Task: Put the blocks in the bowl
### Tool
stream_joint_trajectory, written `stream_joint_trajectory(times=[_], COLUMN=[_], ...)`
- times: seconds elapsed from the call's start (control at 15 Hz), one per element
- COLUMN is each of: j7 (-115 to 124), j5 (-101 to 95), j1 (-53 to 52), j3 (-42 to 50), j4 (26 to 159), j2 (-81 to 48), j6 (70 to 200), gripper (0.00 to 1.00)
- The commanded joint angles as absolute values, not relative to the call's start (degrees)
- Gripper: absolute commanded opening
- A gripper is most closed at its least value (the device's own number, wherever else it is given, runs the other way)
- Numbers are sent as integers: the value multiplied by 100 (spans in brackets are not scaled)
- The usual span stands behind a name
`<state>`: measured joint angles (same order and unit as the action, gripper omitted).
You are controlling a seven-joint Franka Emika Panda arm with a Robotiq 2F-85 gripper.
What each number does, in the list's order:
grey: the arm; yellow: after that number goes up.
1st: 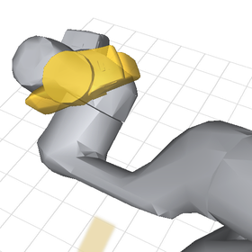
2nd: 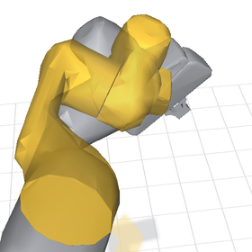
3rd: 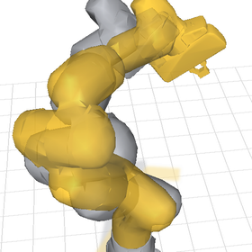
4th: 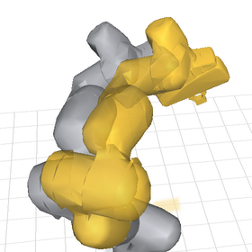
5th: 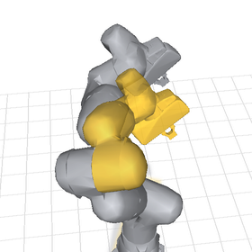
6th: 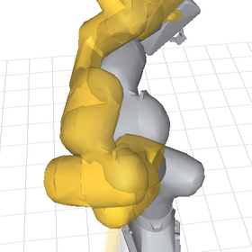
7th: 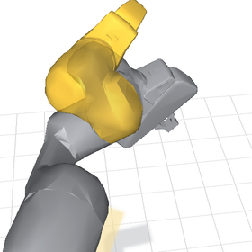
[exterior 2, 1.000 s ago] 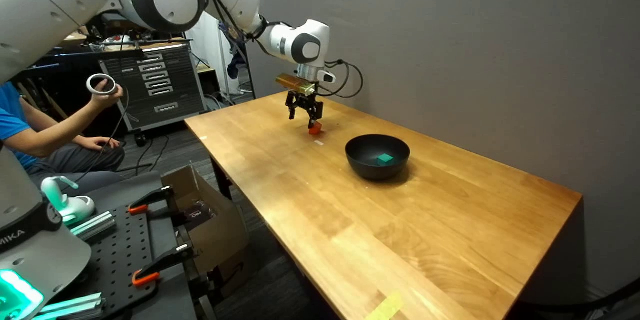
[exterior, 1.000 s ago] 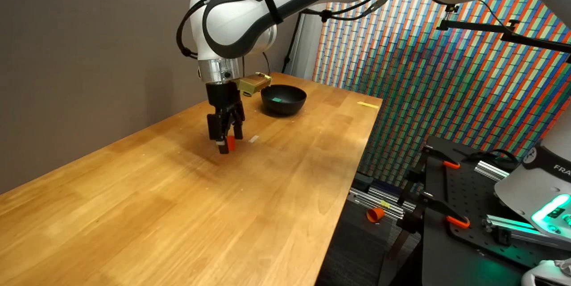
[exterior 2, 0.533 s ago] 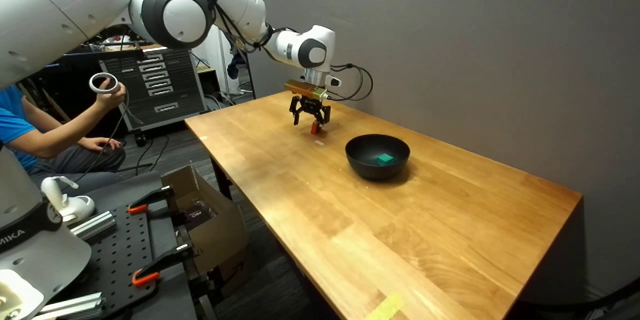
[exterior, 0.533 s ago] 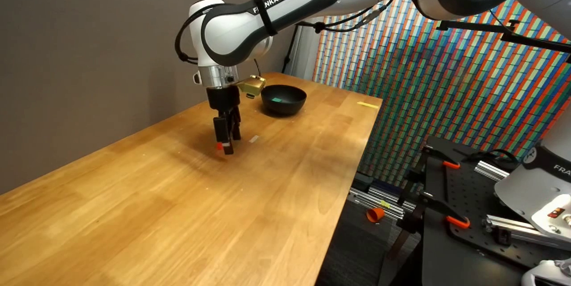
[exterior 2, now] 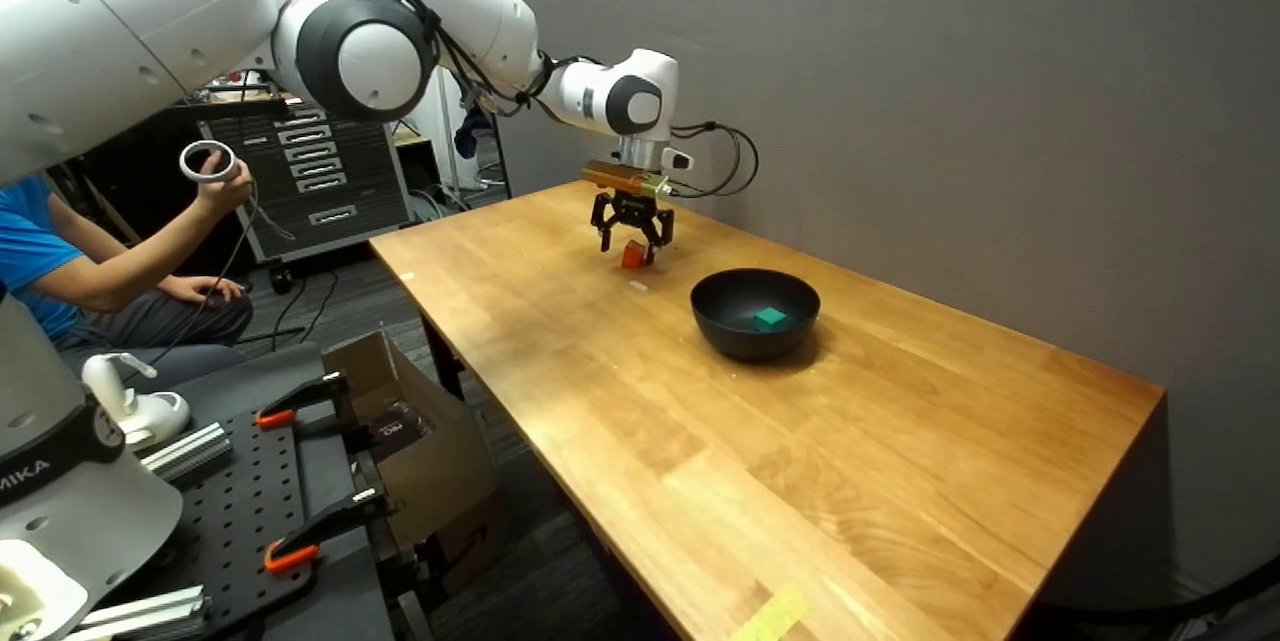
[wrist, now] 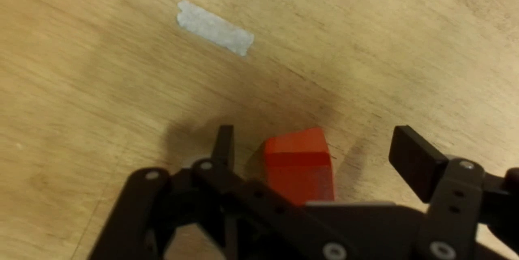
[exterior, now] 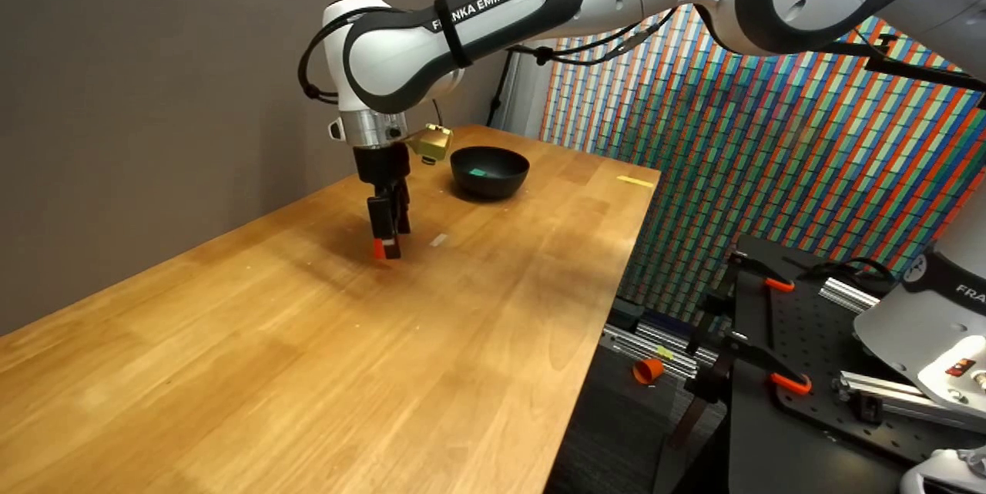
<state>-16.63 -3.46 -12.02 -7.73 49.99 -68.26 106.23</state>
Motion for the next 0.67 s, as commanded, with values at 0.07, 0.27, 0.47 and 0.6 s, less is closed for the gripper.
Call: stream_joint_trajectory(times=[0.07,0.27,0.47,0.6], j7=[-1736,-1540,-1142,-773], j5=[-463,-623,-991,-1244], j1=[-1327,-1385,-1474,-1525], j3=[-700,-580,-223,65], j4=[4314,4410,4714,4932], j2=[-7186,-7065,-6663,-6354], j6=[10514,10475,10465,10447], gripper=[58,35,13,15])
